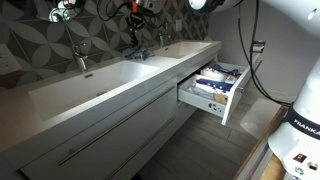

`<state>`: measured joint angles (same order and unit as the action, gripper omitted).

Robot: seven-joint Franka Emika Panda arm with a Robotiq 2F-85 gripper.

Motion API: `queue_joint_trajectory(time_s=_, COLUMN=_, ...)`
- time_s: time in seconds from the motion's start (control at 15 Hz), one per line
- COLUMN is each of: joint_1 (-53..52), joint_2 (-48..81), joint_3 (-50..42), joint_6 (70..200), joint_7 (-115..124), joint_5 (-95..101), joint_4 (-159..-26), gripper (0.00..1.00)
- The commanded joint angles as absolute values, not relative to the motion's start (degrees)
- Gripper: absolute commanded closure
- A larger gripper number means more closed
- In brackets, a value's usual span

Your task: Remove the black object from on top of the sink and put it in the drawer

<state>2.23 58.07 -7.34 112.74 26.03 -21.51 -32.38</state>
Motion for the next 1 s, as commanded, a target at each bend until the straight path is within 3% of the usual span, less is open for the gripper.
queue_joint_trajectory(time_s=0.0, joint_1=0.79, joint_2=50.98, joint_3=-12.71, joint_6=107.08, joint_7=34.21, joint_5=-17.9, joint_4=-38.89, gripper=0.98)
queue_joint_trajectory(time_s=0.93, joint_1=-16.64, joint_2=32.35, joint_3=-35.41, joint_6=103.6, joint_7=63.24, joint_5=5.06, joint_4=-68.41, gripper=0.98)
